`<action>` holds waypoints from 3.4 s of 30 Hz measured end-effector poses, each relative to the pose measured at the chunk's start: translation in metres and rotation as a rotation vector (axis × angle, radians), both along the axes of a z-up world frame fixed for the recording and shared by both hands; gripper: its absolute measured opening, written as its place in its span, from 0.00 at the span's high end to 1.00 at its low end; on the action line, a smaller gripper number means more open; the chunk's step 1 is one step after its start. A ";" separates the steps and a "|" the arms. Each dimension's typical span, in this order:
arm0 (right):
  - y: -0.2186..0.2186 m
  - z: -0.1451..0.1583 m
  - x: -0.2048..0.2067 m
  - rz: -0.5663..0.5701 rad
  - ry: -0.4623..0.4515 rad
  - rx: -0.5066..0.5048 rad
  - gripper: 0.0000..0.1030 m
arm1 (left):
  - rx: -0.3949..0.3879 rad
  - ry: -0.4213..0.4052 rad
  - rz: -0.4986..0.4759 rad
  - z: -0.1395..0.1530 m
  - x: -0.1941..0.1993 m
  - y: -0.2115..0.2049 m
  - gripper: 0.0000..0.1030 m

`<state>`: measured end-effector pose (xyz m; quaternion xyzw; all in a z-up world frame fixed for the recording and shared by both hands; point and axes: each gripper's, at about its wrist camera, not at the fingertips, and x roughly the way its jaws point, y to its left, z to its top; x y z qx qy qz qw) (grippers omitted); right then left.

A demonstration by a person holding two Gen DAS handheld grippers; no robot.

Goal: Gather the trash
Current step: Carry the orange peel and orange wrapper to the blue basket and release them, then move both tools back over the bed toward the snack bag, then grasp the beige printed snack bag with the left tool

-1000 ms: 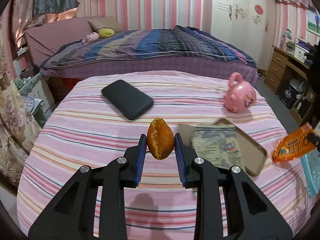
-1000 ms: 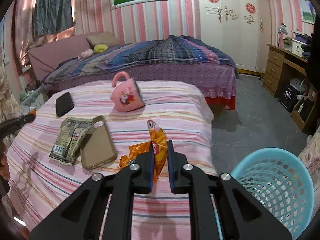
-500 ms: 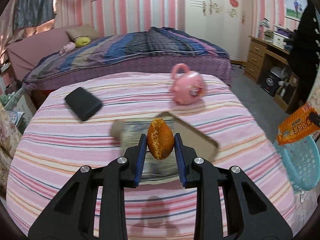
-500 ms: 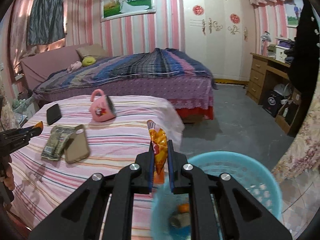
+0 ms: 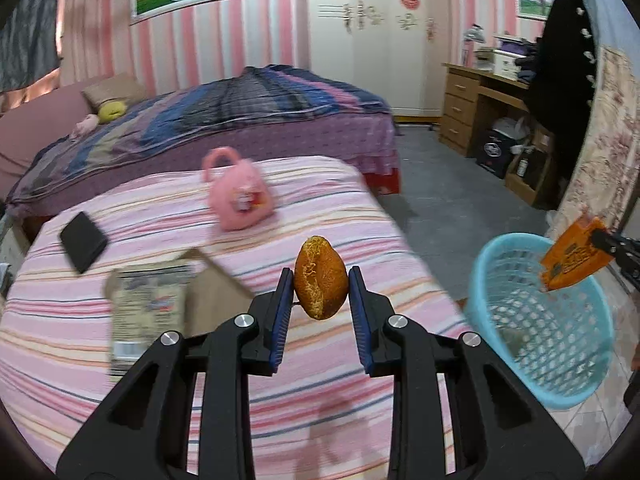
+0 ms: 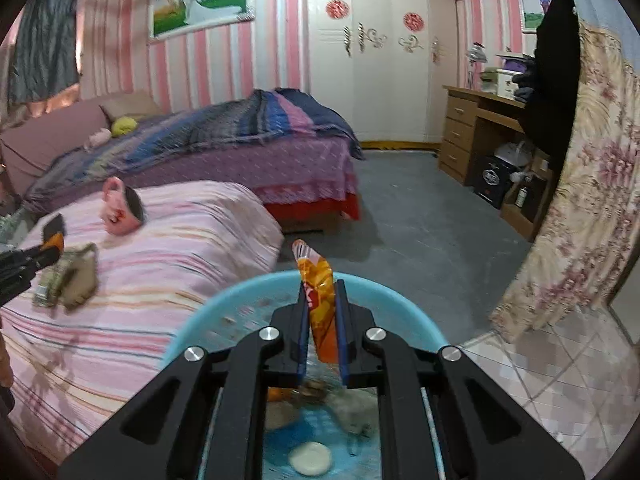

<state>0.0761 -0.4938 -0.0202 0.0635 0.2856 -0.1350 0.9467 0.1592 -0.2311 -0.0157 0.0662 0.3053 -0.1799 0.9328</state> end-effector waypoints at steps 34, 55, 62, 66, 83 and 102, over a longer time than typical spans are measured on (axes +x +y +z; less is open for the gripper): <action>-0.035 -0.014 -0.011 -0.100 0.042 -0.013 0.78 | -0.008 0.004 -0.021 -0.002 0.001 -0.079 0.06; 0.015 -0.010 0.018 -0.157 0.030 -0.084 0.05 | 0.122 -0.082 0.178 0.007 0.010 0.062 0.05; 0.045 -0.007 0.034 -0.117 0.004 -0.029 0.05 | 0.076 -0.023 0.260 -0.007 0.026 0.120 0.05; 0.065 -0.009 0.044 -0.088 0.011 -0.045 0.05 | 0.063 0.023 0.291 -0.022 0.037 0.145 0.05; 0.117 -0.028 0.087 -0.037 0.075 -0.025 0.05 | 0.098 0.232 0.246 -0.078 0.083 0.163 0.18; 0.145 -0.039 0.102 0.021 0.092 0.017 0.05 | 0.089 0.133 0.153 -0.049 0.053 0.155 0.88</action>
